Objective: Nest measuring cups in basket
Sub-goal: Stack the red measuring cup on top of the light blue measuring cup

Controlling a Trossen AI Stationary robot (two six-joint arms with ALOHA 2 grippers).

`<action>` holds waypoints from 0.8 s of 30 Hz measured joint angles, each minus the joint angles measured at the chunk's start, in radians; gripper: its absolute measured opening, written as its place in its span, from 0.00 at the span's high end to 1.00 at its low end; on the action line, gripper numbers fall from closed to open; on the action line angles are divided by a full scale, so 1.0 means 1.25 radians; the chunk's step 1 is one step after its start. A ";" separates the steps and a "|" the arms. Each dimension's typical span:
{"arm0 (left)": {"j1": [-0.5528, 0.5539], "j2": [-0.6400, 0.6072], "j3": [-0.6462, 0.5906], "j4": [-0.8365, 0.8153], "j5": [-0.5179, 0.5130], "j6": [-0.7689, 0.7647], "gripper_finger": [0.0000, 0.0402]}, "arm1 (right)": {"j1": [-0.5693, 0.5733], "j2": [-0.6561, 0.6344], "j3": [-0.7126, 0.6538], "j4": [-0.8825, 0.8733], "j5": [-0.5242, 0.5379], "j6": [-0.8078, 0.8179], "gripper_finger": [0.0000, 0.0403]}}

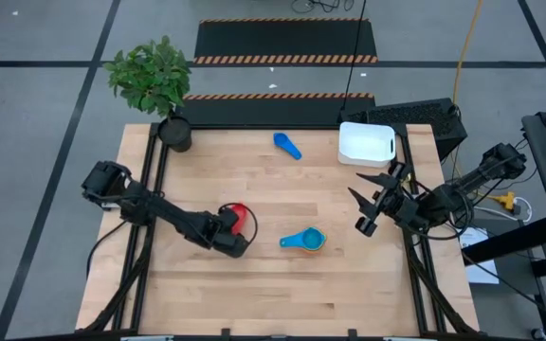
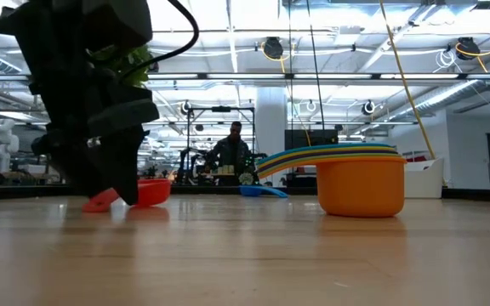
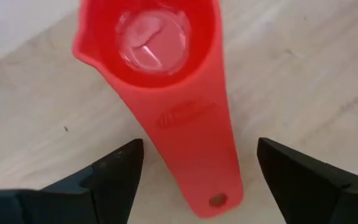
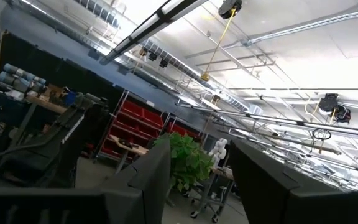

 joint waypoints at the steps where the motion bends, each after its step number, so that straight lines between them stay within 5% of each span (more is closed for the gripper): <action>1: 0.004 0.000 0.000 -0.001 -0.001 0.001 0.21 | 0.000 0.000 0.000 -0.001 0.000 0.003 0.60; 24: 0.025 0.009 0.000 -0.011 -0.018 0.138 0.49 | 0.000 0.000 0.000 -0.004 0.001 0.005 0.60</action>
